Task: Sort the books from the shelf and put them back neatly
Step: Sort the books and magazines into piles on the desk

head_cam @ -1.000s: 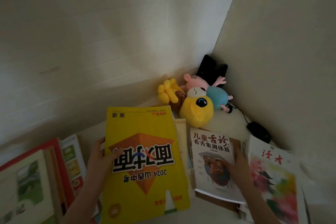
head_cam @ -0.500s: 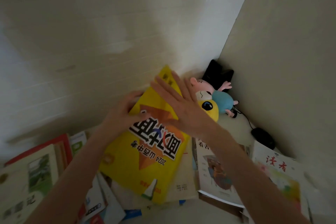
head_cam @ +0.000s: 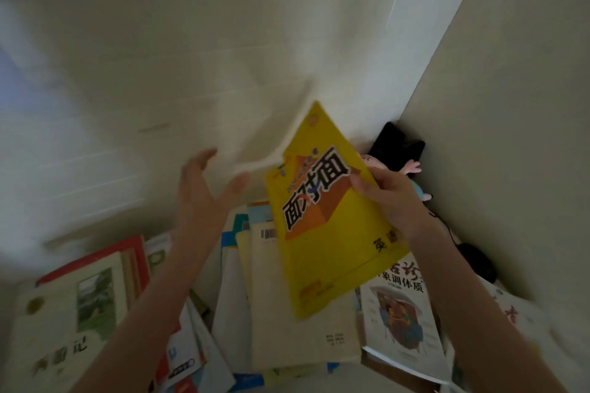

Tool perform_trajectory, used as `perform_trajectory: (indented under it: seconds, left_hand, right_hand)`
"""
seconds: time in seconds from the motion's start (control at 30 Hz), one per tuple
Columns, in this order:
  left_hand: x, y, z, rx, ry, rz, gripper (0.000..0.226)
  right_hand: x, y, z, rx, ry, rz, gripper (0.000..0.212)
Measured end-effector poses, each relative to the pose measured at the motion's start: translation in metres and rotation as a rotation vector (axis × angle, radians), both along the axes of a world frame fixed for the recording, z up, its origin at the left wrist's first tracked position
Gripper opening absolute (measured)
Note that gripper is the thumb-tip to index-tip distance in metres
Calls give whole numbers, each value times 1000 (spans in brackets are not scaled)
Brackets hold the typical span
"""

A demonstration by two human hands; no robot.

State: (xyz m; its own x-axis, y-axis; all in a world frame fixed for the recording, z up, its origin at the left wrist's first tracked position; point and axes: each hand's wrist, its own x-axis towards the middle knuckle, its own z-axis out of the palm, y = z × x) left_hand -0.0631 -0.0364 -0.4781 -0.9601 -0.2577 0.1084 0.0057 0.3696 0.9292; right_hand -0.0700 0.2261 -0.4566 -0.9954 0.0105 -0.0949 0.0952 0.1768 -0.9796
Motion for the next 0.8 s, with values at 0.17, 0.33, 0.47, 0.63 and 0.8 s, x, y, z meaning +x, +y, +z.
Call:
perform_trajectory:
  seconds: [0.17,0.33,0.47,0.63,0.8]
  left_hand:
    - [34,14,-34,766,-753,-252,44]
    - [45,-17,-59,777,-1010,-201,73]
    - [66,-36,-79,693,-1023,-192,47]
    - [78,-62,-87,687,-938,-108,53]
    - [80,-80,-86,720,-927,-100,44]
  right_hand:
    - [38,-18,-32,-494,-278,-141,28]
    - [60,-29,-73,-501,-384,-100,29]
    - [76,-33,-105,-58,-331,-28,53]
    - [80,-15,-138,703,-313,-151,60]
    - [87,-10,-157,585,-586,-35,64]
